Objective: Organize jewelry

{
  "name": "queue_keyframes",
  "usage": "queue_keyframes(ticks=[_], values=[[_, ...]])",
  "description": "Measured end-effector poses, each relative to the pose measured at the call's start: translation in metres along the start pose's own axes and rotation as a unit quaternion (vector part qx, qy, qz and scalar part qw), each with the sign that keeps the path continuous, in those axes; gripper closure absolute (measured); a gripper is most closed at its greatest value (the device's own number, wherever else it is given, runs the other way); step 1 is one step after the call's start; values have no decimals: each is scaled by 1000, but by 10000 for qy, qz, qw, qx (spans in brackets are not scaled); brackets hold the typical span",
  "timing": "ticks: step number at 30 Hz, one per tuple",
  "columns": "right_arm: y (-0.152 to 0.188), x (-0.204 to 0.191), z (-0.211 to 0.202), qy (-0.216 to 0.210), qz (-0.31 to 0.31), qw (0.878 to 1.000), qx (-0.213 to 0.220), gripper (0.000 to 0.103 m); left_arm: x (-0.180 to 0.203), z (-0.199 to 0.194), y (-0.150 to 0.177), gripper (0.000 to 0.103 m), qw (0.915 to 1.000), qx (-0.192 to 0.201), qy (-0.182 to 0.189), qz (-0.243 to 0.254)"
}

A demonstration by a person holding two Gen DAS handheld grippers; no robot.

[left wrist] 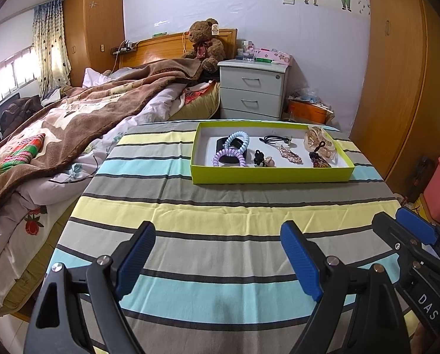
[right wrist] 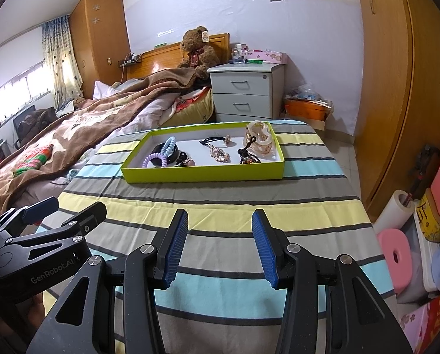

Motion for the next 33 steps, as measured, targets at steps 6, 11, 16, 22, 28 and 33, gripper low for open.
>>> queue_keyframes(ticks=[6, 11, 16, 22, 28, 33], values=[[-1, -1, 0, -7, -6, 10000, 3, 57, 0, 0, 0, 15, 10000, -2, -8, 7], [-2, -1, 1, -19, 11, 10000, 7, 57, -1, -1, 0, 15, 10000, -15, -33, 8], [-2, -1, 1, -24, 5, 10000, 16, 57, -1, -2, -1, 15, 10000, -7, -52, 4], [-1, -1, 2, -18, 0, 10000, 10, 57, -1, -2, 0, 15, 10000, -11, -48, 6], [-1, -1, 2, -20, 8, 10000, 9, 57, -1, -3, 0, 15, 10000, -15, -59, -4], [0, -1, 2, -19, 1, 10000, 9, 57, -1, -2, 0, 15, 10000, -18, -64, -5]])
Point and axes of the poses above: each gripper's, at about its wrist camera, not at the fingertips, and z roughly the way its jaws point, x to its right, y to its underside, the point moved 3 cm from there along z, roughly the way its jaws point, and after that the axes turned 9 degrees about -z, right-handed, at the moved point
